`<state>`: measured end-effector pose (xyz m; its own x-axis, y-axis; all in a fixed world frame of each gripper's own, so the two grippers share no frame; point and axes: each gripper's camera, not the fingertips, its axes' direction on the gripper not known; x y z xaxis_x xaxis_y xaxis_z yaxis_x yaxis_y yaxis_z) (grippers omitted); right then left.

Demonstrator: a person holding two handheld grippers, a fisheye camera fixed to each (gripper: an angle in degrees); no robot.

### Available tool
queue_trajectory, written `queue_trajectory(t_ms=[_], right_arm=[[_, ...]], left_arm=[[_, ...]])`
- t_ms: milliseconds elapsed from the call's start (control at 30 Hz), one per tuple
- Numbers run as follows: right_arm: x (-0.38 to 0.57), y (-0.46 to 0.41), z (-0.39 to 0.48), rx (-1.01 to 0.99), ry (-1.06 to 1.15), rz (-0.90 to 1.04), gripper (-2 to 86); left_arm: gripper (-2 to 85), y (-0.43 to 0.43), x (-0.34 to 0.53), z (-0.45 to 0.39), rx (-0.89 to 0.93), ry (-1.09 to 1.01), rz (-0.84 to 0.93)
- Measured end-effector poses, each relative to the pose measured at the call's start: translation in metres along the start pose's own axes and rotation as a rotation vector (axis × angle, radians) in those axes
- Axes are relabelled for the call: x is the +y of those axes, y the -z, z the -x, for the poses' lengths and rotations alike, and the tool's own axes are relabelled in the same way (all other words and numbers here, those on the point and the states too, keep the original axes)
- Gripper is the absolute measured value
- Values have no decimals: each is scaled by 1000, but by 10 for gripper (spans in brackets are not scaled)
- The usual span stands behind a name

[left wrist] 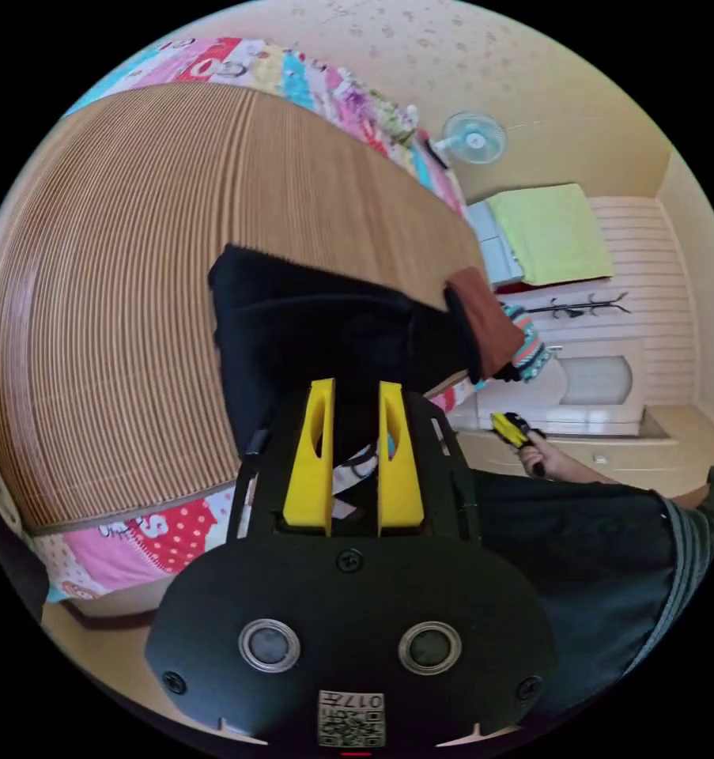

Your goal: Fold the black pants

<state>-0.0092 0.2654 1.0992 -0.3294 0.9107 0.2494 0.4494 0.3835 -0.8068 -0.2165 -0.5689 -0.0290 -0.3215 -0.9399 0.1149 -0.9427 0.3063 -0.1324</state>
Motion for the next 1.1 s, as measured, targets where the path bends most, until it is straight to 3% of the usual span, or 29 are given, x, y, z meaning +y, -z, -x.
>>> queue_trajectory(t_ms=[100, 200, 333, 433, 667, 833, 967, 1100], right_arm=[[-13, -42, 18, 164, 57, 169, 6], [-20, -94, 44, 348, 125, 338, 9], [-20, -174, 97, 579, 370, 474, 25], [-7, -245, 148, 742, 618, 518, 45], [54, -468, 228, 850, 1107, 795, 69], [75, -590, 208, 1056, 1198, 958, 91], [87, -644, 165, 1281, 1168, 1105, 52], [107, -648, 175, 1251, 1242, 1072, 33]], left_arm=[[35, -43, 3, 39, -76, 91, 167], [52, -17, 8, 50, 68, 122, 4], [132, 25, 20, 61, -2, 208, -171], [142, 12, 20, 86, 41, 275, -102], [141, -17, 34, 91, 57, 306, -25], [135, -22, 36, 99, 111, 338, -49], [122, -22, 31, 110, 128, 345, -40], [73, -15, 32, 116, 183, 278, -43]])
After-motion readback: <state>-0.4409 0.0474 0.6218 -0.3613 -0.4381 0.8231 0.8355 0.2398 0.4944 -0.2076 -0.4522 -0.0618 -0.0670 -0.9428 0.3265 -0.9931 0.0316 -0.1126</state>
